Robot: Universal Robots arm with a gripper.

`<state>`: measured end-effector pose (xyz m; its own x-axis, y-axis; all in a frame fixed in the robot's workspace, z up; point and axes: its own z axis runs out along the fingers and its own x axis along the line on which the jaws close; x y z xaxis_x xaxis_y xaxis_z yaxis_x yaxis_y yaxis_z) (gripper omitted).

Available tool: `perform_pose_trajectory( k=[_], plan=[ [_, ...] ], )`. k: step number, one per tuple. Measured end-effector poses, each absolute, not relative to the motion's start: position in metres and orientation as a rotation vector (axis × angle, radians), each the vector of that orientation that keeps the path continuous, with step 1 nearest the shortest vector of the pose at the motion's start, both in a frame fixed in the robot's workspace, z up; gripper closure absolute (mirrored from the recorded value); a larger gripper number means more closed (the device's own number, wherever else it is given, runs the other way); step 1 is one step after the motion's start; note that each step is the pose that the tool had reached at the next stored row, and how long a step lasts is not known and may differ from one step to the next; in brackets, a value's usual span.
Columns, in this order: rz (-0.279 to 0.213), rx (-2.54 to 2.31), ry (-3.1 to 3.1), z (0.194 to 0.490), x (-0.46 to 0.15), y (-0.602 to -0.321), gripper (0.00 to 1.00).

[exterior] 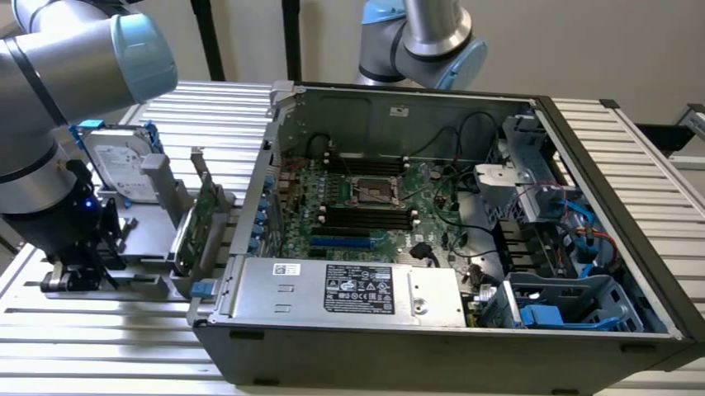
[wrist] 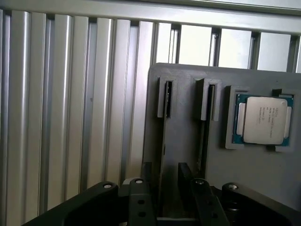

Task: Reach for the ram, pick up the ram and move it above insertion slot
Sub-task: 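Pick up the ram and move it above insertion slot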

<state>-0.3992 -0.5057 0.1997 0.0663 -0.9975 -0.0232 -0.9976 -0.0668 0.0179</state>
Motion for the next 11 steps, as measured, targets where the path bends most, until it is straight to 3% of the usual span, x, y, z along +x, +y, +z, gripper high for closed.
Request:
perform_pose_trajectory(
  k=[3,5,11],
  plan=[
    [0.046,-2.292,2.144,0.1997,-0.3992,-0.5058,0.72],
    [0.046,-2.292,2.144,0.1997,-0.3991,-0.5058,0.84],
    [0.046,-2.289,2.148,0.1997,-0.3992,-0.5058,0.87]
  ],
)
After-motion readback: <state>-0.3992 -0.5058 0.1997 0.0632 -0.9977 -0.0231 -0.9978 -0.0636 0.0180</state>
